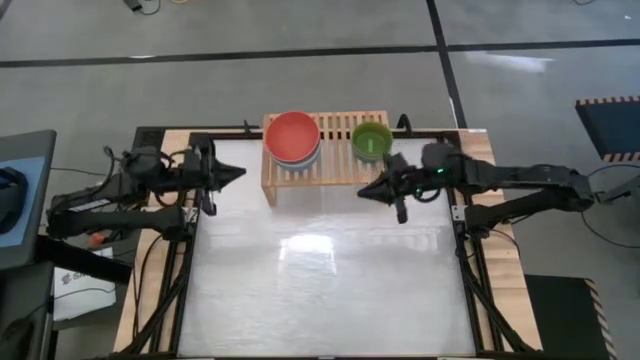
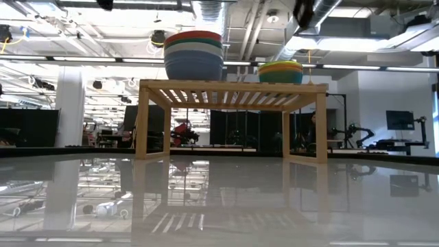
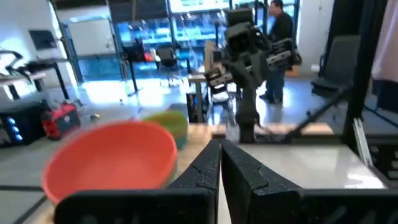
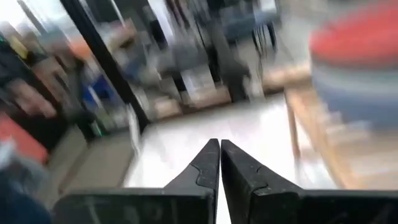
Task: Place and stack bowls onto a shelf
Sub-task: Return to Home Position
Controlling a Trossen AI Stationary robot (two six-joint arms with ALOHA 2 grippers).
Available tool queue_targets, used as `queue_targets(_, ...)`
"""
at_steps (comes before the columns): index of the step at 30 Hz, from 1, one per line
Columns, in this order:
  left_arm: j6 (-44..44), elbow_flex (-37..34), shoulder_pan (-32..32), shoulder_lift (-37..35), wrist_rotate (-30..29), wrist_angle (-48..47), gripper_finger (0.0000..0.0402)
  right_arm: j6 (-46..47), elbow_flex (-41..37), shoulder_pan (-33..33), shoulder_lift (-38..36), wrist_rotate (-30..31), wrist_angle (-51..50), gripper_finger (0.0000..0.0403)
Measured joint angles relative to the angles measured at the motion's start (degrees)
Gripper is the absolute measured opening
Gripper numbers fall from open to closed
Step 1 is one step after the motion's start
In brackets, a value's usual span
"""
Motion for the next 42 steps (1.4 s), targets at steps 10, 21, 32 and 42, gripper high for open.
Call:
queue_targets(10,1.1,-12.2,-1.4,-8.0,1.4,4.1,0.0,-17.3,-4.2,0.7,-5.3,0.0,-5.2,0.0017)
queue_targets(21,-8.6,-26.6,-1.5,-18.9,-0.2,6.3,0.0,-16.1,-22.7,2.7,-22.5,-0.8,4.0,0.0019)
queue_targets(32,-6.4,-36.3,-1.5,-28.8,0.8,11.5,0.0,-15.0,-40.6,3.5,-35.3,0.4,20.0,0.0018)
queue_targets(42,-3.5,-36.3,-1.5,-32.0,6.3,5.1,0.0,-15.8,-45.9,3.5,-47.5,3.4,13.5,0.0021)
